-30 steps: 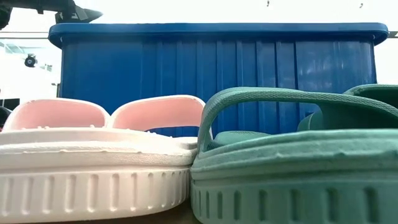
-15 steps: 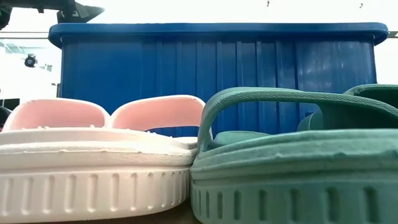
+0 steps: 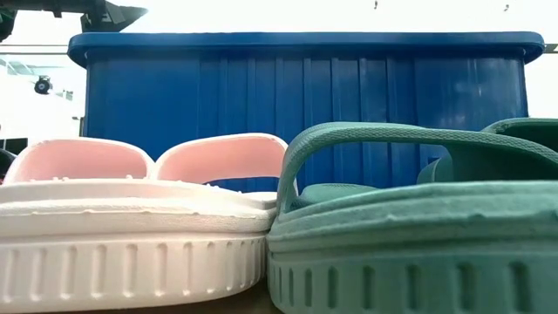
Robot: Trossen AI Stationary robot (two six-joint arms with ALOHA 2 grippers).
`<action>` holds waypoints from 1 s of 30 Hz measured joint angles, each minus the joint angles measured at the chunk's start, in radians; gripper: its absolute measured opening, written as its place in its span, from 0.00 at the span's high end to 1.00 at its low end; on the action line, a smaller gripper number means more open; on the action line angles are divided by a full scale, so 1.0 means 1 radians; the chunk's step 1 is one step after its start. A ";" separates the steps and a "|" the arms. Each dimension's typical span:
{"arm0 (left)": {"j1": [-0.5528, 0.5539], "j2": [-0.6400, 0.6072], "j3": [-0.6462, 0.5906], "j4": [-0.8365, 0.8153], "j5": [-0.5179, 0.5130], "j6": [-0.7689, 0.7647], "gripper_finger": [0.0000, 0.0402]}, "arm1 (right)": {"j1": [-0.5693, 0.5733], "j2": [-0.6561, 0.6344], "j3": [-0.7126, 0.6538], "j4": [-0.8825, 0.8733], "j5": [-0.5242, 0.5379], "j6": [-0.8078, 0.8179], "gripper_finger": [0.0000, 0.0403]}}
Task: Pick and place slides into bin
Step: Put the black slide into the bin
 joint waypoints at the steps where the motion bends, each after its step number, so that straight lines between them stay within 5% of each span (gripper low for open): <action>1: 0.000 0.000 0.000 0.000 0.000 0.000 0.46 | -0.001 0.009 -0.007 0.000 0.001 -0.005 0.55; 21: 0.000 -0.002 0.000 0.001 0.000 0.000 0.46 | -0.002 0.165 -0.073 0.021 0.021 -0.170 0.55; 30: 0.000 -0.010 0.000 0.002 0.000 0.000 0.46 | -0.004 0.205 -0.060 -0.047 0.030 -0.062 0.55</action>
